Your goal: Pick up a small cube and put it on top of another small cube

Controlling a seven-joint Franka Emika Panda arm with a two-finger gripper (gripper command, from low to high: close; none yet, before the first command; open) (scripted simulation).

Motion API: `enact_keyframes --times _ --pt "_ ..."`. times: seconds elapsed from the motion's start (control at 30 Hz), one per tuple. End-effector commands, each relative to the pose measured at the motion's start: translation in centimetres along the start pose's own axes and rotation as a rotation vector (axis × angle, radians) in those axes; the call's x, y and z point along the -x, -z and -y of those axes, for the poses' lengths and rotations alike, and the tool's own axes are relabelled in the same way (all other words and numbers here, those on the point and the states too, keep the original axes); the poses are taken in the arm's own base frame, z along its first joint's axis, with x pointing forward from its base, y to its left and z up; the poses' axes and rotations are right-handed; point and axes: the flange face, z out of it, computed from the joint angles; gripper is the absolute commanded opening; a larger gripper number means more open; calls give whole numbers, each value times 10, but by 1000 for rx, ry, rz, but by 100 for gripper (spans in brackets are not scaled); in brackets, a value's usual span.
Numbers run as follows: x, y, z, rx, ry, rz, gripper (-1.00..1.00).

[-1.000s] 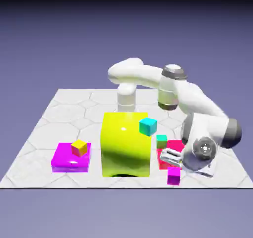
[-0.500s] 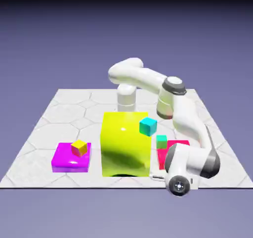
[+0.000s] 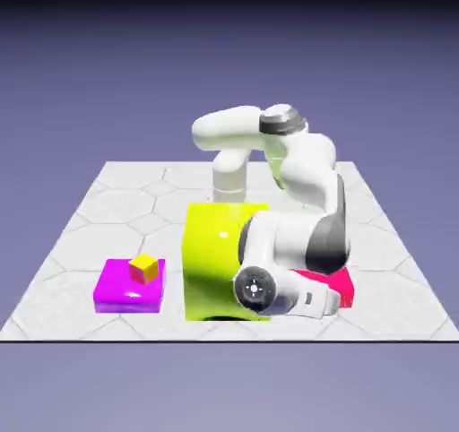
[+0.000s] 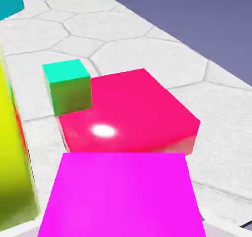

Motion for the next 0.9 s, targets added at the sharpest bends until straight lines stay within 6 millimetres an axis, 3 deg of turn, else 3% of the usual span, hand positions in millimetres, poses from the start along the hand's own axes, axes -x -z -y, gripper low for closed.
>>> enact_keyframes --times 0.0,0.2,0.4,0.8,0.87 --pt "2 7 8 15 -14 -19 -100" --pt "9 38 58 72 -86 -115 -100" --pt "5 52 103 86 -132 -176 -100" --pt "-43 56 191 75 -161 -134 -100" --pt "-44 56 192 75 -161 -133 -100"
